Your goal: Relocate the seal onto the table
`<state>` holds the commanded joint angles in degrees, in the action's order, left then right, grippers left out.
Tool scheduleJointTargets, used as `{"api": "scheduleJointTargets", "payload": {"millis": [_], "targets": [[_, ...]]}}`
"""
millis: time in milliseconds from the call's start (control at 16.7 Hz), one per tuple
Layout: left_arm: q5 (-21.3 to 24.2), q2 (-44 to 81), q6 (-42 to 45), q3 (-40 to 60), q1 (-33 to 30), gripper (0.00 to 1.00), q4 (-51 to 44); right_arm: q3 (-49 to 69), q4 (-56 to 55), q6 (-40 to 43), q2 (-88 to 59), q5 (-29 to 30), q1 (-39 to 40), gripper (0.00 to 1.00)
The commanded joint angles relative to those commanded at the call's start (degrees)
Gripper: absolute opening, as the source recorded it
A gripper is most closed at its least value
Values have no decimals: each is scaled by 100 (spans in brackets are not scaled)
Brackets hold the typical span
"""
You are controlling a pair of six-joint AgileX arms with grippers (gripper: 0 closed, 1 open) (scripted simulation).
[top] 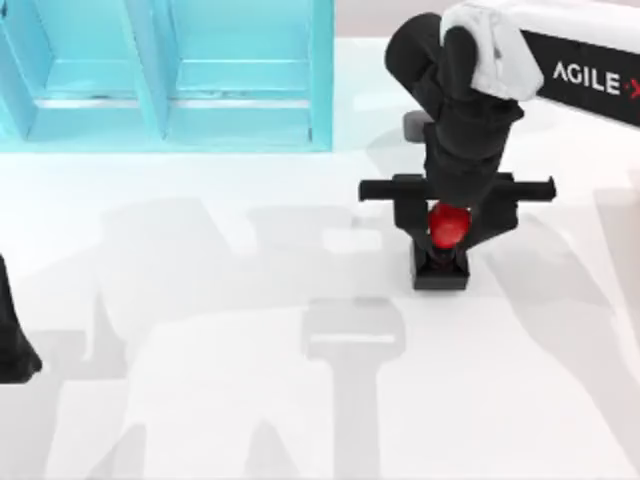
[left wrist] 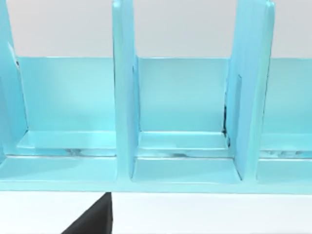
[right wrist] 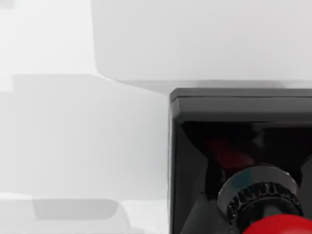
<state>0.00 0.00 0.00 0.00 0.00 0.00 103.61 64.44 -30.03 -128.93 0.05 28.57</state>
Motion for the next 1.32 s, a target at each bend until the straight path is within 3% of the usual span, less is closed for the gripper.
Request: {"api": "scheduleJointTargets", "payload": {"millis": [720, 1320], "targets": [[0, 0, 0, 0, 0, 100, 0, 0, 0, 0, 0, 0, 0, 98], [0, 0, 0, 0, 0, 100, 0, 14, 14, -1, -4, 0, -8, 100]]}}
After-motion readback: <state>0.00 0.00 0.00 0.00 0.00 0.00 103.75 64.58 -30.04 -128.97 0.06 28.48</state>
